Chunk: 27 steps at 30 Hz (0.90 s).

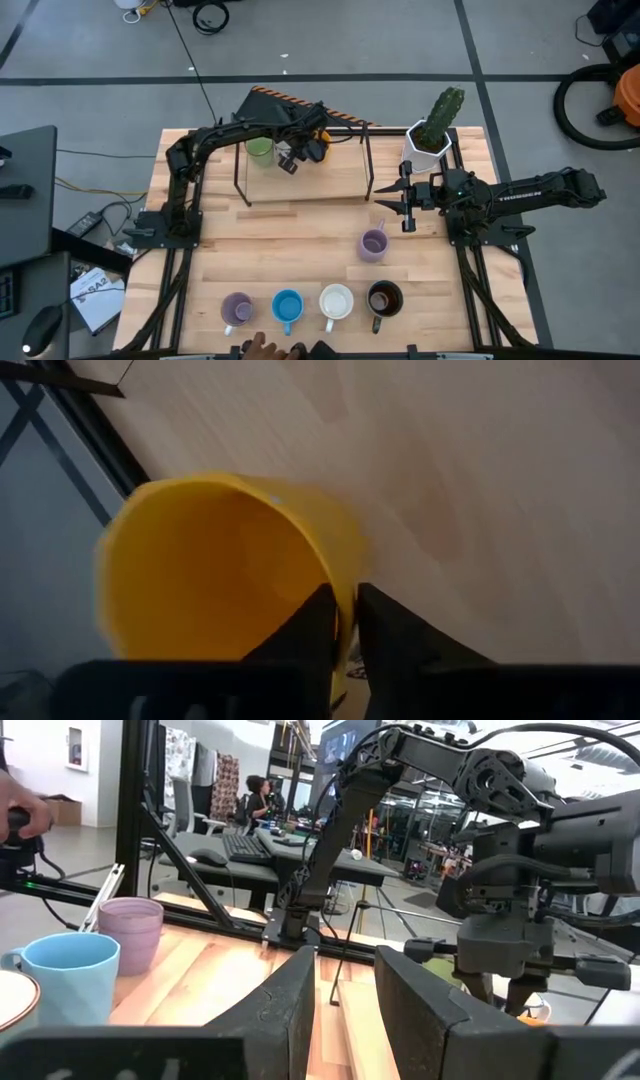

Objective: Place coffee mugs
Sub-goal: Put the yellow mug on the shelf

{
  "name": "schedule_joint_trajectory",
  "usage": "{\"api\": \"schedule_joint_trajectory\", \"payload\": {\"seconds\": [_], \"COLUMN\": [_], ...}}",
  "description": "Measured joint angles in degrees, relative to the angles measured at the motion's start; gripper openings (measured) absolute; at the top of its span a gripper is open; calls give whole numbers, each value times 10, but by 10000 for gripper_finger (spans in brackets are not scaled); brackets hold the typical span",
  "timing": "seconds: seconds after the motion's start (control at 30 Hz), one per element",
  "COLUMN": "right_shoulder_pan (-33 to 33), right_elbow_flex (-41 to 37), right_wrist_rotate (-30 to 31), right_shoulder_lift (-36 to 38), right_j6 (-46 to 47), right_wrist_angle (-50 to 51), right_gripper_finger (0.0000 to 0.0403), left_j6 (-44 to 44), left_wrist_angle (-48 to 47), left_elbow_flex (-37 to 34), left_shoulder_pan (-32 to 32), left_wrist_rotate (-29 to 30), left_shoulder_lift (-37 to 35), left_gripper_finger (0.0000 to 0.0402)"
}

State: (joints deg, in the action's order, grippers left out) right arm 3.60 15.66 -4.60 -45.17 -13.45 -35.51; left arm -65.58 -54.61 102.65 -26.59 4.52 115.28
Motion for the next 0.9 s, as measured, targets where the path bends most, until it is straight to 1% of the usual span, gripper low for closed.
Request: {"api": "schedule_joint_trajectory", "payload": {"seconds": [0.07,0.23,0.4,0.47,0.63,0.73,0.9], "right_shoulder_pan": [0,0,0,0,0,0,0], "right_elbow_flex": [0,0,0,0,0,0,0], "right_wrist_rotate": [0,0,0,0,0,0,0], "right_shoulder_lift": [0,0,0,0,0,0,0], "right_j6": [0,0,0,0,0,0,0], "right_wrist_angle": [0,0,0,0,0,0,0], "right_gripper_finger": [114,114,114,114,114,114,114], "left_j6": [0,5,37,43,73,106,179], "left_wrist_angle": [0,2,0,1,4,8,58], "left_elbow_flex": [0,1,0,1,2,3,4], "left_shoulder_pan": [1,2,10,17,30,35,38], "left_wrist_rotate": [9,10,28,39,42,42,27], "left_shoulder_lift": [0,0,-3,-7,-14,-14,-14], "left_gripper_finger": [68,110,136,142,146,146,146]}}
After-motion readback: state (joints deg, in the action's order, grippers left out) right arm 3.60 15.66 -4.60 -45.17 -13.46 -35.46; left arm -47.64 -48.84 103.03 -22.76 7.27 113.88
